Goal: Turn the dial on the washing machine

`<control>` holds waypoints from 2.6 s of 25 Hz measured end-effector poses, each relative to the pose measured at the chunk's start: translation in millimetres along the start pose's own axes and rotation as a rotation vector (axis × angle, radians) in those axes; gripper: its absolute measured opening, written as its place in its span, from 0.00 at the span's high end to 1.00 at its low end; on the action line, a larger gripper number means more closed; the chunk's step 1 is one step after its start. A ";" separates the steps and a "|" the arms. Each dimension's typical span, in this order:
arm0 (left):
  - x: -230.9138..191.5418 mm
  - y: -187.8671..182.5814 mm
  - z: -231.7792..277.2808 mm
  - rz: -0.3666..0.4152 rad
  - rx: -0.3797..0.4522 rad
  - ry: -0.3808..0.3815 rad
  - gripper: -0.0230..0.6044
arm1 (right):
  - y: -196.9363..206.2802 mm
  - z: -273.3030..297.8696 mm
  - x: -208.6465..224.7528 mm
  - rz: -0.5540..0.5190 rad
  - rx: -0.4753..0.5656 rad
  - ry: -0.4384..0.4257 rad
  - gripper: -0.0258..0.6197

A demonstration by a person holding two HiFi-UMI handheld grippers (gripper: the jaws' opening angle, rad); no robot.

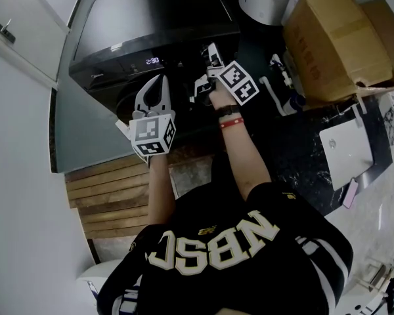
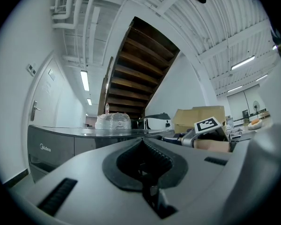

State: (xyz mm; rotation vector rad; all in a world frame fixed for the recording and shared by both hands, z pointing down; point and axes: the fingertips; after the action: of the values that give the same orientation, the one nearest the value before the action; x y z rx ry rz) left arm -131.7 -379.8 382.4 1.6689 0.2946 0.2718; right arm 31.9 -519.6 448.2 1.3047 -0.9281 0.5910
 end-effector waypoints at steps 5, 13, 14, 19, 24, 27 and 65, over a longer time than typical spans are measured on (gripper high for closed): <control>2.1 -6.6 -7.5 0.014 0.000 0.000 0.94 | -0.8 -0.4 0.9 0.012 -0.003 -0.006 0.56; -1.4 -5.8 -25.6 0.000 -0.012 -0.019 0.94 | -2.3 -13.0 -3.1 -0.206 -0.072 -0.022 0.54; 1.3 -9.7 -27.5 0.005 -0.007 -0.011 0.94 | -2.1 -19.8 -4.0 -0.253 -0.077 -0.021 0.55; 11.3 -13.4 -39.1 0.008 -0.005 0.013 0.94 | 4.0 -58.9 -10.0 -0.485 -0.101 -0.015 0.64; 24.3 -13.5 -54.9 0.005 -0.013 0.034 0.94 | 8.3 -102.6 -23.5 -0.685 -0.083 -0.016 0.70; 29.4 -15.2 -65.9 0.006 -0.010 0.042 0.94 | 11.2 -127.7 -35.5 -0.790 -0.064 -0.024 0.74; 56.6 -26.1 -91.3 0.107 0.056 -0.001 0.94 | 17.4 -204.6 -63.2 -0.982 -0.057 -0.138 0.95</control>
State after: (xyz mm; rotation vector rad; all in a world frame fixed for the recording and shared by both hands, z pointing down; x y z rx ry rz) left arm -111.1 -272.2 367.5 1.7427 0.2142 0.3454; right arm 33.0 -309.3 404.5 1.5625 -0.3122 -0.2896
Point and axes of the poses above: the fingertips, and each gripper's own axes: z forward along the fingers, x to its right, y out of its underside, and after that the axes turned 4 degrees about y, right-handed
